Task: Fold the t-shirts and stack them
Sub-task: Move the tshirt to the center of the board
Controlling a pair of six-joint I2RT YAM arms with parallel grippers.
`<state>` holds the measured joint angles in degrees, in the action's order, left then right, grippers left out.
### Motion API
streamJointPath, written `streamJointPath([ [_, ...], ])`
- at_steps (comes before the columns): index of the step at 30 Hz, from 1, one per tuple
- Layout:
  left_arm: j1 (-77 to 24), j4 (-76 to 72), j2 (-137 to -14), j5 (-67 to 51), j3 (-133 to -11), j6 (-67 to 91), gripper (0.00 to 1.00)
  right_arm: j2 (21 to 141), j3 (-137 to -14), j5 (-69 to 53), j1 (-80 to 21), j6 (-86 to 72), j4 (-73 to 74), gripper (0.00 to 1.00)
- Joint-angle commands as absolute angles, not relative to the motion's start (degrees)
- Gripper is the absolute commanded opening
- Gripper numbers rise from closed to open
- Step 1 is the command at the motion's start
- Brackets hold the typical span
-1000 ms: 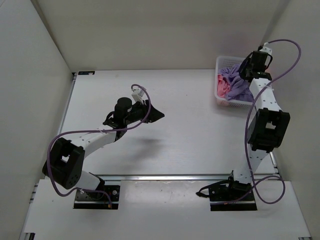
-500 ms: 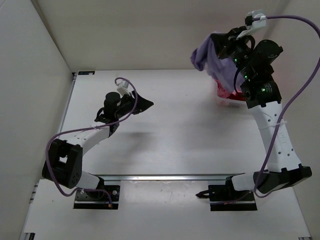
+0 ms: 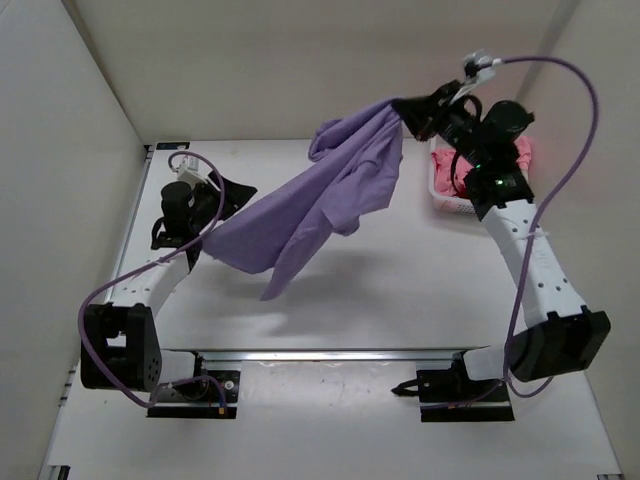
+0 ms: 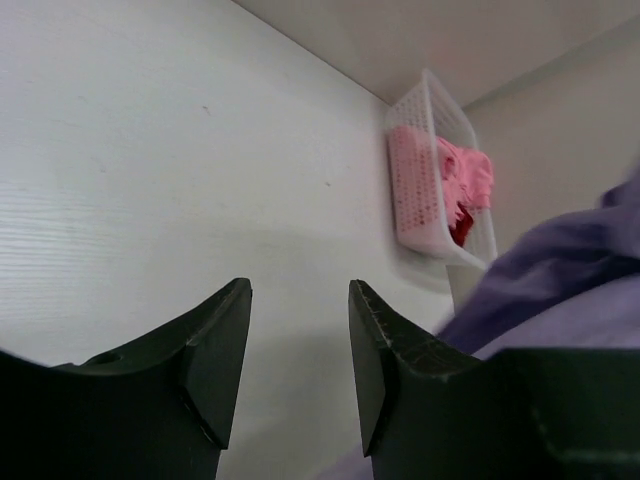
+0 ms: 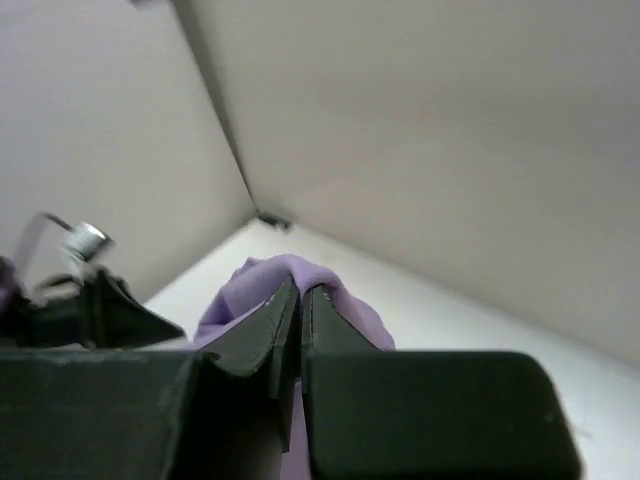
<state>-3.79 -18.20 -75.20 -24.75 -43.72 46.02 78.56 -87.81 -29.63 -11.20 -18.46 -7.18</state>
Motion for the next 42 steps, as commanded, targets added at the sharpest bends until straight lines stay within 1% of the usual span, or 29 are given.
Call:
streamJointPath([
  [1, -3.42, -11.62, -73.30, -21.47, -47.11, 42.20, 0.54, 82.34, -75.89, -25.45, -10.53, -21.55, -15.20, 0.00],
  [3, -5.34, -8.46, -73.82, -16.73, -48.07, 38.25, 0.55, 89.16, -74.62, -17.10, -14.91, -13.57, -13.55, 0.00],
  [4, -6.67, -6.96, -74.35, -14.09, -47.90, 37.54, 0.54, 92.25, -77.49, -20.18, -14.59, -14.14, -10.58, 0.00],
  [5, -7.55, -6.33, -74.53, -13.11, -47.99, 36.49, 0.54, 97.94, -82.22, -23.17, -13.63, -16.50, -9.07, 0.00],
  [6, -8.69, -6.50, -74.88, -11.44, -48.16, 35.34, 0.55, 103.31, -84.01, -29.12, -12.32, -20.44, -7.83, 0.00],
  [8, -12.37, -5.46, -75.85, -8.20, -48.77, 34.03, 0.54, 108.78, -92.68, -34.16, -11.87, -23.63, -4.76, 0.00],
  [9, -14.39, -4.49, -75.85, -7.13, -50.17, 31.93, 0.54, 110.46, -94.12, -33.75, -12.74, -23.03, -3.88, 0.01],
  [11, -18.97, -1.77, -77.25, -0.65, -52.37, 28.76, 0.53, 111.00, -98.51, -27.97, -14.75, -19.71, -0.46, 0.00],
  [12, -21.51, -0.28, -77.43, -0.53, -52.73, 27.26, 0.53, 111.27, -99.57, -24.12, -16.24, -16.90, -0.09, 0.00],
  [13, -23.53, 0.00, -77.43, -0.53, -52.56, 26.99, 0.52, 111.27, -100.89, -20.25, -17.48, -14.35, 3.57, 0.06],
  [14, -24.25, 1.65, -77.43, -1.14, -52.04, 27.07, 0.52, 110.92, -101.68, -18.30, -18.01, -13.63, 5.34, 0.20],
  [15, -24.95, 1.93, -77.34, -3.06, -49.77, 28.38, 0.53, 110.31, -101.17, -15.58, -18.37, -12.75, 5.62, 0.27],
  [16, -24.70, 1.85, -76.91, -5.16, -46.96, 29.26, 0.53, 109.95, -101.08, -14.25, -17.93, -12.57, 6.58, 0.42],
  [17, -24.09, 1.93, -76.82, -5.79, -45.19, 29.88, 0.53, 108.91, -100.47, -14.06, -17.58, -12.31, 7.20, 0.52],
  [18, -22.86, 1.67, -76.56, -5.54, -42.22, 31.27, 0.55, 107.59, -99.50, -13.89, -16.62, -13.09, 6.86, 0.55],
  [19, -20.59, 0.71, -75.94, -7.71, -38.79, 32.77, 0.57, 106.45, -98.54, -14.58, -15.39, -13.01, 6.25, 0.58],
  [20, -17.43, -1.47, -75.85, -10.00, -37.19, 34.35, 0.57, 104.87, -97.13, -14.68, -14.86, -13.62, 6.15, 0.58],
  [21, -14.79, -3.15, -74.89, -11.41, -34.22, 36.80, 0.58, 103.55, -95.64, -14.50, -13.37, -14.06, 5.80, 0.55],
  [22, -14.24, -4.30, -74.88, -11.34, -31.75, 38.65, 0.58, 102.06, -94.49, -14.41, -12.23, -14.50, 5.89, 0.53],
  [24, -13.27, -4.66, -74.62, -10.99, -30.24, 39.46, 0.59, 100.03, -89.07, -13.45, -10.74, -15.81, 5.10, 0.43],
  [25, -13.79, -3.18, -75.14, -10.20, -30.67, 39.29, 0.60, 98.98, -87.29, -12.66, -10.46, -16.43, 4.05, 0.35],
  [27, -15.11, -0.10, -76.20, -9.32, -31.81, 38.41, 0.65, 98.18, -83.59, -7.32, -12.30, -14.09, 2.90, 0.22],
  [29, -15.12, 3.76, -77.43, -8.35, -31.99, 38.23, 0.67, 99.22, -84.54, -3.96, -14.14, -11.69, 5.60, 0.15],
  [32, -13.89, 3.96, -76.47, -8.43, -29.01, 39.72, 0.75, 100.02, -83.86, -6.57, -13.28, -14.14, 5.46, 0.17],
  [33, -13.54, 3.87, -76.64, -8.52, -28.57, 39.99, 0.78, 99.24, -82.72, -7.90, -12.92, -15.37, 3.27, 0.21],
  [35, -13.71, 5.52, -77.42, -9.05, -29.00, 39.55, 0.78, 98.62, -80.60, -10.89, -11.87, -17.75, 0.72, 0.26],
  [37, -14.15, 9.04, -77.87, -8.53, -30.57, 38.50, 0.77, 98.43, -81.73, -11.69, -11.78, -17.50, 0.61, 0.28],
  [42, -15.64, 14.23, -67.17, 3.84, -30.76, 37.71, 0.82, 99.66, -84.11, -14.76, -11.95, -18.81, 0.27, 0.32],
])
